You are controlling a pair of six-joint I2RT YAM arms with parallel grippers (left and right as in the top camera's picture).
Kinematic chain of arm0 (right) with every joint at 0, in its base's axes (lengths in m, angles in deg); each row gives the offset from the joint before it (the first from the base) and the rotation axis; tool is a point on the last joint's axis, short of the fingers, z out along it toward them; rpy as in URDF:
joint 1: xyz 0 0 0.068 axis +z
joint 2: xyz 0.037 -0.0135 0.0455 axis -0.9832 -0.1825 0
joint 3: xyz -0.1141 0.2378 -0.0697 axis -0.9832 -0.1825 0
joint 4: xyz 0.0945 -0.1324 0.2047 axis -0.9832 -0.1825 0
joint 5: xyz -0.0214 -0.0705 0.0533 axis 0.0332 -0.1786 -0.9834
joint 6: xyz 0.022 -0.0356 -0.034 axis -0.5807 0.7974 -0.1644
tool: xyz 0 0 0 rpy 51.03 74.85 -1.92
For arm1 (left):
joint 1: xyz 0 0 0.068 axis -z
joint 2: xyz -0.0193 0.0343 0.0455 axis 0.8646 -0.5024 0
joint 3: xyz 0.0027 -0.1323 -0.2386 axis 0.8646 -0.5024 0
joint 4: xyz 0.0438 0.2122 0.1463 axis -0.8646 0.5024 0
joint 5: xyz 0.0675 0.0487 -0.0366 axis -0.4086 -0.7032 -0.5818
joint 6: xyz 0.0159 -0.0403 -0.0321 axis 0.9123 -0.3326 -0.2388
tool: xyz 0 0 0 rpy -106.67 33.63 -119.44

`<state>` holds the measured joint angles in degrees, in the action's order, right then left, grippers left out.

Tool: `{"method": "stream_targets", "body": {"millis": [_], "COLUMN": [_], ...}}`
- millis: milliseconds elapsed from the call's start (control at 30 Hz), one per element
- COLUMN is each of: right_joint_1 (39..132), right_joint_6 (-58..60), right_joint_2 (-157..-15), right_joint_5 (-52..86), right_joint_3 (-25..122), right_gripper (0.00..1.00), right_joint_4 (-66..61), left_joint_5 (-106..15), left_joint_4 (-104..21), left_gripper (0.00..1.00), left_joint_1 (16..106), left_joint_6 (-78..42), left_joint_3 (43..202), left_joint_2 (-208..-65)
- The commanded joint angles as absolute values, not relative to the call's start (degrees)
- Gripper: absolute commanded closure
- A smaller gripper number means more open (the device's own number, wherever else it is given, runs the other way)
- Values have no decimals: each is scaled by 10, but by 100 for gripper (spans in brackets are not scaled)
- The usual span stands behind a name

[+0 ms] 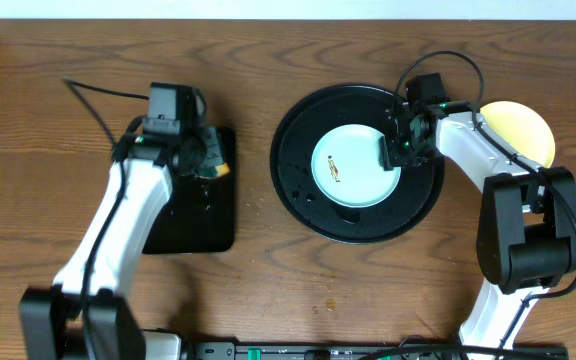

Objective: Clean dirty plates on tray and stack at the side
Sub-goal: 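Scrub the pale blue plate with the sponge in the left gripper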

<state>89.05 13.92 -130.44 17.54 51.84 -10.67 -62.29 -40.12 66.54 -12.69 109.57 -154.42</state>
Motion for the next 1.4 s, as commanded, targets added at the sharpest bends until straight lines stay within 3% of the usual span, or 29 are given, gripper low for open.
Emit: {"method": "stream_targets", "body": {"millis": [0,67,233,500,967,1367], "right_joint_1": [893,893,893,893,893,893], "right_joint_6": [136,136,69,18,23,23], "right_joint_2": [-1305,-1305,-1305,-1305,-1305,-1305], "right_joint_5": [172,172,172,153,159,159], "right_joint_3": [514,514,511,511,511,511], "right_gripper": [83,99,99,99,99,99], "right_joint_4": [-105,-104,-99,-105,-102,-101], "left_joint_5": [-555,-554,-563,-680,-683,-681], "left_joint_4": [-390,-393,-462,-512,-614,-627], "left_gripper": [93,93,92,92,92,92], "left_joint_1": [690,722,824,921,933,933], "left_joint_6": [-131,-131,-131,-133,-128,-127], "left_joint_3": [1171,1195,1201,1201,1201,1201], "left_joint_2": [-1586,-1602,-1610,-1647,-1773,-1834]}}
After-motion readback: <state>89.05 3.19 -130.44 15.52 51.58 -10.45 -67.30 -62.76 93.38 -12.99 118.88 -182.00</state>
